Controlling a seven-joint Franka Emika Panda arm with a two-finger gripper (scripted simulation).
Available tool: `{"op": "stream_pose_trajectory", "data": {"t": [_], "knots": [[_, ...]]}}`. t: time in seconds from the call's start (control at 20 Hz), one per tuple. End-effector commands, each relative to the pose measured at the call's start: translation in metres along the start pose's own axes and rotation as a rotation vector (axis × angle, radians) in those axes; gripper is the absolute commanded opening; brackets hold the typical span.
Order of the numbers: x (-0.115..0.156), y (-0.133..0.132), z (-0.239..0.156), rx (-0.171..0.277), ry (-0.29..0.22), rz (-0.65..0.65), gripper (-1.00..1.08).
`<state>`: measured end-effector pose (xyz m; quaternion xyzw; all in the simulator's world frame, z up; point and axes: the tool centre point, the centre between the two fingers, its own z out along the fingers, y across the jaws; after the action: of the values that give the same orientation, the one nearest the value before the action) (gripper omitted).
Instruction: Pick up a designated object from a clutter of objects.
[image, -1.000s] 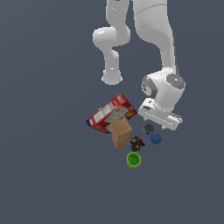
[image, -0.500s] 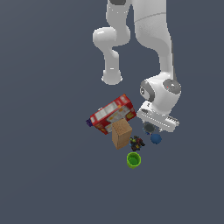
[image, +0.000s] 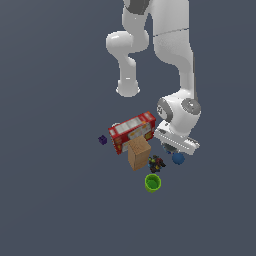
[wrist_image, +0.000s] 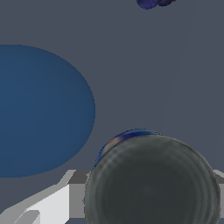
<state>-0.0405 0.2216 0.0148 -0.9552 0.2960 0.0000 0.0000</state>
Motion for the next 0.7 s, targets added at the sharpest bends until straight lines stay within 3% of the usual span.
{"op": "stream_pose_trajectory", "data": {"t": [0.0, 0.65], "knots": [[0.0007, 0.0004, 0.0011, 0.000, 0.000, 0.001, -1.00], [0.0022, 0.0017, -0.0035, 0.001, 0.001, 0.000, -1.00]]}}
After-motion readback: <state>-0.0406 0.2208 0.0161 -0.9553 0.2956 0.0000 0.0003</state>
